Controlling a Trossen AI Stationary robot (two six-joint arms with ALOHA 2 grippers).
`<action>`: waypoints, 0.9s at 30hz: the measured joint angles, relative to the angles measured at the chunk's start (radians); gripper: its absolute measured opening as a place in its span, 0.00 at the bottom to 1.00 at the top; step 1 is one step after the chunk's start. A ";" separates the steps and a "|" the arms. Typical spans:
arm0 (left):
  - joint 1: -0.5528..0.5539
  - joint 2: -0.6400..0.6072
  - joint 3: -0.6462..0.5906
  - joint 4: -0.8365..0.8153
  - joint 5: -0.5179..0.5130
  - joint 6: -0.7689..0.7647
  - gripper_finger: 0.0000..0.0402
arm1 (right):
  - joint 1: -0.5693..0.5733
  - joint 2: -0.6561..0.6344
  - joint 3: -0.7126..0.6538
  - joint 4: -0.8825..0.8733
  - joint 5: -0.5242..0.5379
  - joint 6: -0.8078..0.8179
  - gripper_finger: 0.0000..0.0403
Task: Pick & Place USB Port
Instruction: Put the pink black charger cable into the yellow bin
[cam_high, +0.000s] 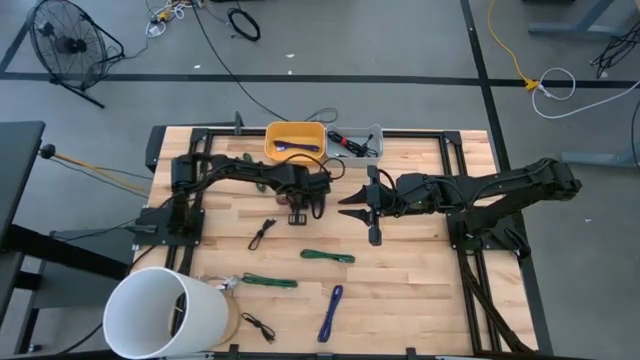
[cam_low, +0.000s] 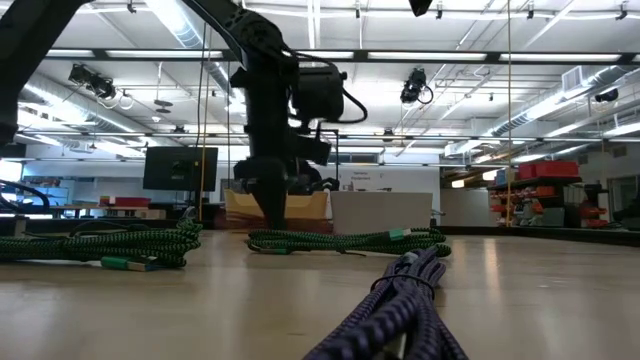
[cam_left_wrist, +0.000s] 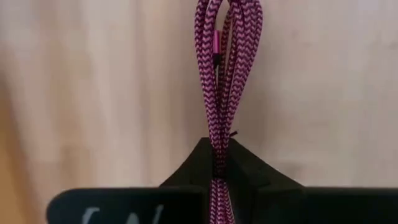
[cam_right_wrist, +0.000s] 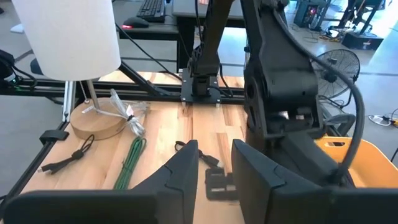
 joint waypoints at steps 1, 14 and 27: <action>-0.002 -0.014 0.000 -0.024 -0.028 0.008 0.06 | 0.000 0.000 0.000 0.000 0.000 0.000 0.24; 0.074 -0.391 0.001 -0.083 -0.120 0.052 0.06 | 0.000 0.000 -0.001 -0.001 0.000 0.000 0.24; 0.327 -0.456 0.002 0.163 -0.053 0.101 0.06 | 0.000 0.000 -0.001 0.003 0.000 0.009 0.24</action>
